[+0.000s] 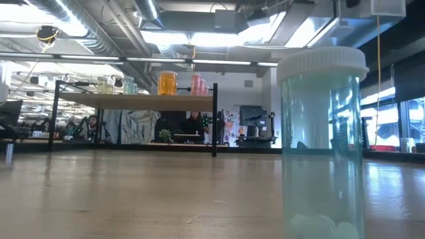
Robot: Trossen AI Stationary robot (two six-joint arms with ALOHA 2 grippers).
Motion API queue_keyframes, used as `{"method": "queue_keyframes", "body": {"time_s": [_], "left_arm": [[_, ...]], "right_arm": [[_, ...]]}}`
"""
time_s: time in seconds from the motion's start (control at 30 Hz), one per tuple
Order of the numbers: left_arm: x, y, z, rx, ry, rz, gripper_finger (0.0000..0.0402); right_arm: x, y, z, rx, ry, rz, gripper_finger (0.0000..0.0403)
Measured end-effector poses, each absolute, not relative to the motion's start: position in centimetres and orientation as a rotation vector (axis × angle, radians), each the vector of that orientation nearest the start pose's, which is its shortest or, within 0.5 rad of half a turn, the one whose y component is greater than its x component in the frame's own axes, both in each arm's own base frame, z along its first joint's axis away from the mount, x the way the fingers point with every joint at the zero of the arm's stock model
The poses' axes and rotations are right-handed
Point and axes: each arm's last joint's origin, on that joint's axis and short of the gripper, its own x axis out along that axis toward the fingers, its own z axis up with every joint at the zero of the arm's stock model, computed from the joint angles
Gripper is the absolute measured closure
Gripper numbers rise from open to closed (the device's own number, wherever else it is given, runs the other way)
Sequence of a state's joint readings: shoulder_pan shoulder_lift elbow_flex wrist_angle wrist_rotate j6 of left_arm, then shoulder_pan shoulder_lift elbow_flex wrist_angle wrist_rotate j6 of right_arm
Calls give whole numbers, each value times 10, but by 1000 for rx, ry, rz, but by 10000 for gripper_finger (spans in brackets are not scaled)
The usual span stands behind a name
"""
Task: Pick and place medicine bottles onto shelf by color
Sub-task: Put the blue pill bottle on the shelf aligned with the blue pill bottle on the shelf
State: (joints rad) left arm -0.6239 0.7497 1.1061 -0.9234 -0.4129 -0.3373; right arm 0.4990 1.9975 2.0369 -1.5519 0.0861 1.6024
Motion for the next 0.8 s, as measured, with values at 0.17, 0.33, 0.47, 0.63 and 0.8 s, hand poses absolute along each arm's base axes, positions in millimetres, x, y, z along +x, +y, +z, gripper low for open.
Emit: {"method": "queue_keyframes", "body": {"time_s": [0.17, 0.33, 0.47, 0.63, 0.8], "left_arm": [[116, -66, 367, -37, 594, -143, 178], [137, -77, 367, -55, 572, -157, 178], [158, -89, 366, -44, 540, -262, 178], [178, -98, 359, -43, 552, -299, 178], [195, -101, 350, -65, 593, -270, 178]], "right_arm": [[328, 177, 326, 840, 1285, -796, 202], [325, 181, 334, 861, 1268, -704, 202], [319, 185, 348, 853, 1235, -597, 202], [302, 180, 366, 809, 1185, -571, 202], [283, 172, 388, 732, 1075, -534, 202]]}}
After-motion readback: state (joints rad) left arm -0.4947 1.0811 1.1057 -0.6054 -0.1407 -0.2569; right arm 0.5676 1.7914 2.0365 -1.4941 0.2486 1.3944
